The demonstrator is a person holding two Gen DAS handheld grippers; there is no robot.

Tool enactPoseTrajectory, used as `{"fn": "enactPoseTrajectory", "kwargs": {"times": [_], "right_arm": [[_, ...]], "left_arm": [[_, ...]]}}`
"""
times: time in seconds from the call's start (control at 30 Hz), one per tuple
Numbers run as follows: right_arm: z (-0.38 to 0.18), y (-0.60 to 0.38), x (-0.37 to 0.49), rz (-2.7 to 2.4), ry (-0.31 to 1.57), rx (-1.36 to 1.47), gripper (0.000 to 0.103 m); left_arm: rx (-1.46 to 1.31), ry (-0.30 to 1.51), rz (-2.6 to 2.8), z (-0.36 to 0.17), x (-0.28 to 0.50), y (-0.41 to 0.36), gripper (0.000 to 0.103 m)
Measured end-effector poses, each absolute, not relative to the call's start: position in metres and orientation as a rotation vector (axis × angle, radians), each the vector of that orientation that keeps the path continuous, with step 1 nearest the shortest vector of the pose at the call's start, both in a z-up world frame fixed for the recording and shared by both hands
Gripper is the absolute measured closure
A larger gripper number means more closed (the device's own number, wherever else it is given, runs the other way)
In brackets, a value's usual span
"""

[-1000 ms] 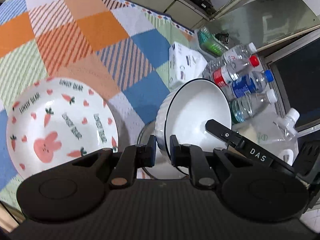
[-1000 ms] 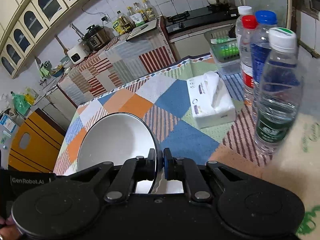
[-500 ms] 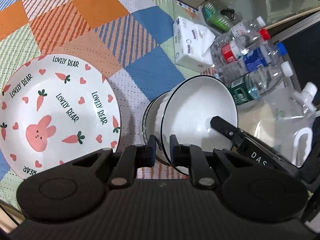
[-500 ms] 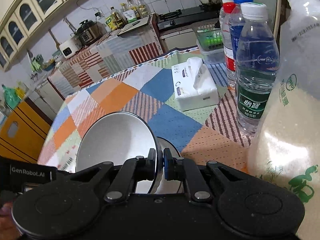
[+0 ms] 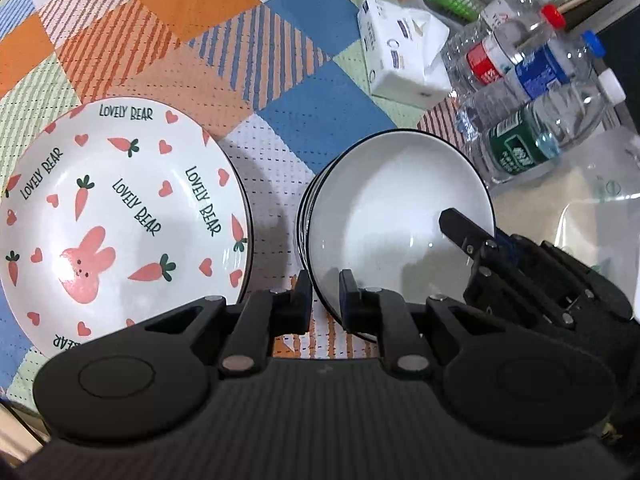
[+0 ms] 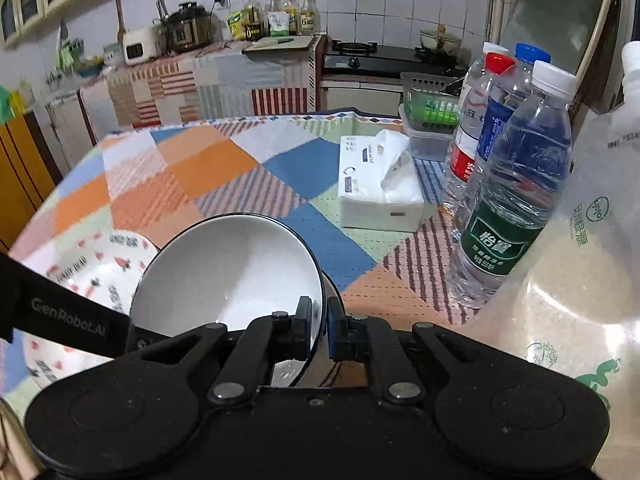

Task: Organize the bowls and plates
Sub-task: 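Lift the nested bowls and carry them over the third white bowl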

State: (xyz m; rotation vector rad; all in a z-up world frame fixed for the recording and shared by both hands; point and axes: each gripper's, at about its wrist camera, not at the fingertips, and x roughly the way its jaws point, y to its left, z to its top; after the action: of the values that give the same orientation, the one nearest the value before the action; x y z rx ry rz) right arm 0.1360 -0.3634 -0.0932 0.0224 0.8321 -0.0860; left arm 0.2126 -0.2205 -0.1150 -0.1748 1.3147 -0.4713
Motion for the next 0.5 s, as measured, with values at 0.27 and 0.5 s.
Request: {"fn": "enactPoseTrajectory", "kwargs": {"times": [0.27,0.5], "right_arm": [[-0.094,-0.356,0.138,-0.089,0.842,-0.045,0.09],[-0.09,-0.343,0.138,-0.13,0.845,-0.121,0.09]], "left_arm": [[-0.158,1.323,-0.444,-0.117,0.219,-0.227,0.09],[-0.165,1.338,-0.446,-0.12,0.221,-0.228,0.09]]}}
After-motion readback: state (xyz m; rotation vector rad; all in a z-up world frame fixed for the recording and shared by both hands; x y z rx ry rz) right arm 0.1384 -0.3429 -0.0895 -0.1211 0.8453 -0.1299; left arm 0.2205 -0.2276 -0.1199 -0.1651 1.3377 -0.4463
